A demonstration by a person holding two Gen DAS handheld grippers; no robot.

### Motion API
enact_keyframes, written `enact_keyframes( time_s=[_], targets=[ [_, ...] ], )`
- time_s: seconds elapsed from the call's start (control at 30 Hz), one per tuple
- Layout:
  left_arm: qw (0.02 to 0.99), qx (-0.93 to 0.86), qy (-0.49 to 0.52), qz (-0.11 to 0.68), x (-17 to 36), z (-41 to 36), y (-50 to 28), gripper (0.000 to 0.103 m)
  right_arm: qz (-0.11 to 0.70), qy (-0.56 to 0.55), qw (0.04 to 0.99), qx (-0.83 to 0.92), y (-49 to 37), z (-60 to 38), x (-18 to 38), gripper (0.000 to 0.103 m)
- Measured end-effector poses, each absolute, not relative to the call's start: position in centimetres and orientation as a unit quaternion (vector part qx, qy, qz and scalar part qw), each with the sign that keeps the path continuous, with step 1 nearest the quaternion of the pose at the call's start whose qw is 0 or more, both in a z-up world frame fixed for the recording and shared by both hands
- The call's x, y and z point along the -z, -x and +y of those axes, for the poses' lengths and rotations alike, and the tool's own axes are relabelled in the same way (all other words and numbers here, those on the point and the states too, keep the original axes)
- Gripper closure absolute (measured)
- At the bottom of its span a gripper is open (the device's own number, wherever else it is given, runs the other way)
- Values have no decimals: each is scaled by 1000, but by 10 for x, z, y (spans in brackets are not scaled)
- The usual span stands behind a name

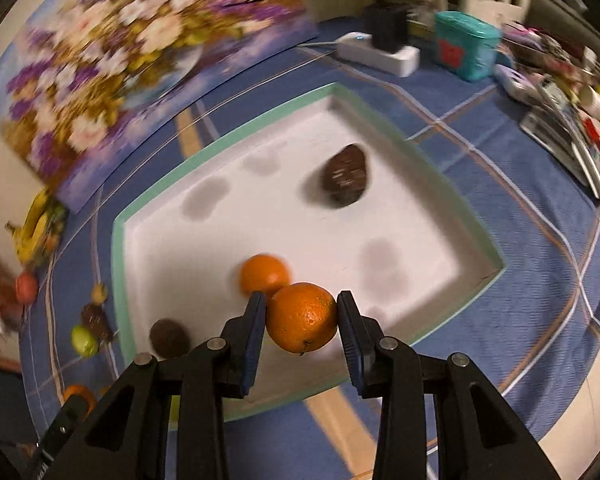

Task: Organize fruits
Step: 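Carry both held oranges over the white tray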

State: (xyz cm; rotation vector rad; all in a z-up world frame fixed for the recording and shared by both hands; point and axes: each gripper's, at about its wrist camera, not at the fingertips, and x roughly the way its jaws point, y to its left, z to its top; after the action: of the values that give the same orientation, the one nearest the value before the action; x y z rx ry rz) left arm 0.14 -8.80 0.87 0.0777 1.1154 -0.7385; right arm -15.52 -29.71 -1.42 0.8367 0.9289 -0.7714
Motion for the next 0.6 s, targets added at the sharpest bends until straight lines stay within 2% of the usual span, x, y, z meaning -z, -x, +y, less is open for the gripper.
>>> enact_keyframes(
  time_s=[0.6],
  targets=[
    [766, 417, -65, 485, -3, -170, 12, 67, 415, -358, 730, 407, 161, -329, 19, 65]
  ],
)
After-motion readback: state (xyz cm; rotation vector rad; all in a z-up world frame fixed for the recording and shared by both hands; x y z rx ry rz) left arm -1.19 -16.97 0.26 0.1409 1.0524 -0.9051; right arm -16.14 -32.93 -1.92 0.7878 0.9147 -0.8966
